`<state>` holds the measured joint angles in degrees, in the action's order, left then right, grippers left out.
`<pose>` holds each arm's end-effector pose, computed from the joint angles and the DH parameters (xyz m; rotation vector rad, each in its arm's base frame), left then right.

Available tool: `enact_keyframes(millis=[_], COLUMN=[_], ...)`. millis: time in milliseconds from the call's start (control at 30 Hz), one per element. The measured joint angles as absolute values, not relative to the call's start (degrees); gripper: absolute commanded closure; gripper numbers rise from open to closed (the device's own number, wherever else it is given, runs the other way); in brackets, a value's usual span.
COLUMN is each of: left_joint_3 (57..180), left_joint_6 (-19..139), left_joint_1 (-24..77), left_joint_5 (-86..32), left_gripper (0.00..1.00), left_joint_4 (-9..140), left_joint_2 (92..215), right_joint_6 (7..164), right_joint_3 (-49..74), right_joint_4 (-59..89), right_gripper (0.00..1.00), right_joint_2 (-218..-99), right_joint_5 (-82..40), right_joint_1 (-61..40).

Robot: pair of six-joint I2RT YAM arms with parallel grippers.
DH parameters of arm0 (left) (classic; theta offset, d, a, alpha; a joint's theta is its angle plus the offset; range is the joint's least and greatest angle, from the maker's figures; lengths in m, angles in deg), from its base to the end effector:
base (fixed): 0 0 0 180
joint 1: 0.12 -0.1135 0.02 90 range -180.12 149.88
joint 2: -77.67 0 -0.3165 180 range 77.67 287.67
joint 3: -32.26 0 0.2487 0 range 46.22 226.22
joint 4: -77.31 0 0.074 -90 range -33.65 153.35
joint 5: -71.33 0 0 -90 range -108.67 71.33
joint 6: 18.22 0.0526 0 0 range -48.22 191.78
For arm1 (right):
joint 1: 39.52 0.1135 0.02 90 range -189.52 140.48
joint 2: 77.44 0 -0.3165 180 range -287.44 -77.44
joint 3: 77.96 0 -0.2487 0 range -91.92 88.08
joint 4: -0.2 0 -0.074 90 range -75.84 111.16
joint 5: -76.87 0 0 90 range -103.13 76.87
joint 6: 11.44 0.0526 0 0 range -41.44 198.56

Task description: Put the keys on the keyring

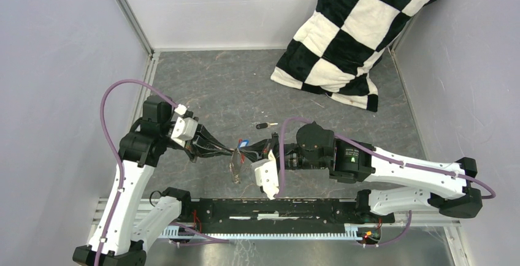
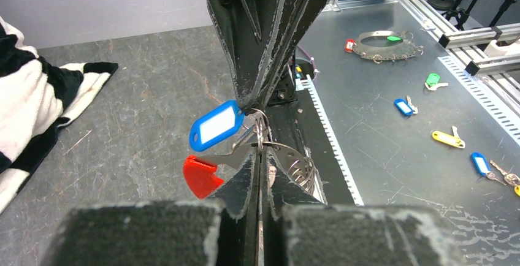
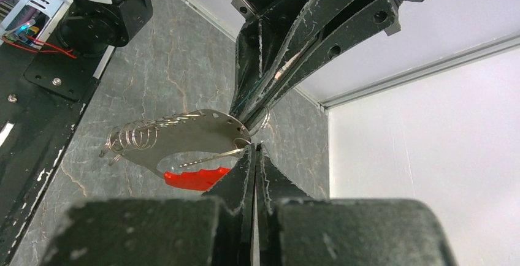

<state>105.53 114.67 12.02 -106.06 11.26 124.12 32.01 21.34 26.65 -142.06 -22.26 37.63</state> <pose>0.0702 -0.0688 0.4068 1.3866 1.0871 -1.2765 0.0468 0.2429 0.4457 -1.6211 0.7334 0.5273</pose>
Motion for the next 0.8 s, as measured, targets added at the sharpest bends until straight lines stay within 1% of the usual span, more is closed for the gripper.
enact_keyframes(millis=[800], left_joint_3=[105.5], left_joint_6=[114.6], left_joint_1=[12.0], left_joint_5=[-106.1], left_gripper=[0.98], left_joint_4=[11.3], left_joint_2=[124.0], right_joint_6=[31.4], right_joint_3=[19.9], right_joint_4=[26.6], right_gripper=[1.0], right_joint_2=[-143.0], right_joint_5=[-22.3], right_joint_1=[37.9])
